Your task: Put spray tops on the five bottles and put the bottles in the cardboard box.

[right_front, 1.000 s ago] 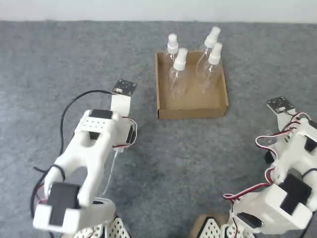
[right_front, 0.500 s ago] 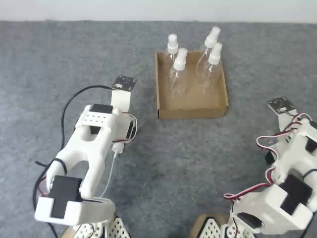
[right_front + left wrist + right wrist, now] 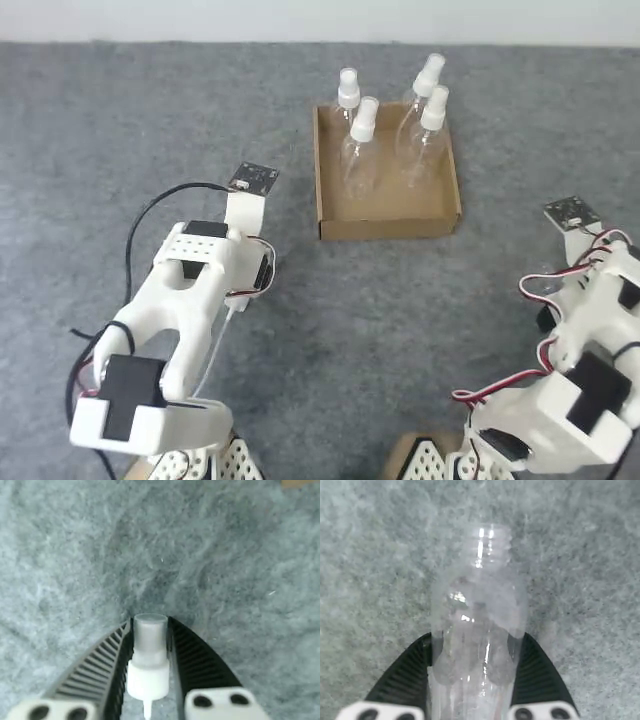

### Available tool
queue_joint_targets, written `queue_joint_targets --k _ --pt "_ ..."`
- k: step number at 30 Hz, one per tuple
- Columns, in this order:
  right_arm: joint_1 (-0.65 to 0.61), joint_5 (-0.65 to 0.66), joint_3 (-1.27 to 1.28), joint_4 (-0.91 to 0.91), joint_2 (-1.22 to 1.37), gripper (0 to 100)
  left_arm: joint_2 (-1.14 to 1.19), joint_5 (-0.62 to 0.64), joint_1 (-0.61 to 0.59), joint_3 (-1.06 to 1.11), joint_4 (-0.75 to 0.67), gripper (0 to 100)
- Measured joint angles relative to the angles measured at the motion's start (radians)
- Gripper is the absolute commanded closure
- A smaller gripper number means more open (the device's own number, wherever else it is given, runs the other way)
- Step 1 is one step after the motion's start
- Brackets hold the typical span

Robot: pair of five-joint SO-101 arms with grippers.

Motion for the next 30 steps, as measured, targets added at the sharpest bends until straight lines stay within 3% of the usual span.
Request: queue_joint_targets --k 10,18,22,30 --pt "0.0 0.0 0.0 0.0 0.0 98.8 0.0 0.021 -0.002 0.017 0.037 88" --pt "0.0 0.0 0.0 0.0 0.0 99.1 -0.002 0.028 0.006 0.026 0.034 99" --pt "0.0 0.0 0.0 0.0 0.0 99.1 -0.005 0.028 0.005 -0.04 0.097 99" --pt "0.0 -0.003 0.0 0.0 0.0 98.7 -0.258 0.127 0.037 -0.169 0.207 99"
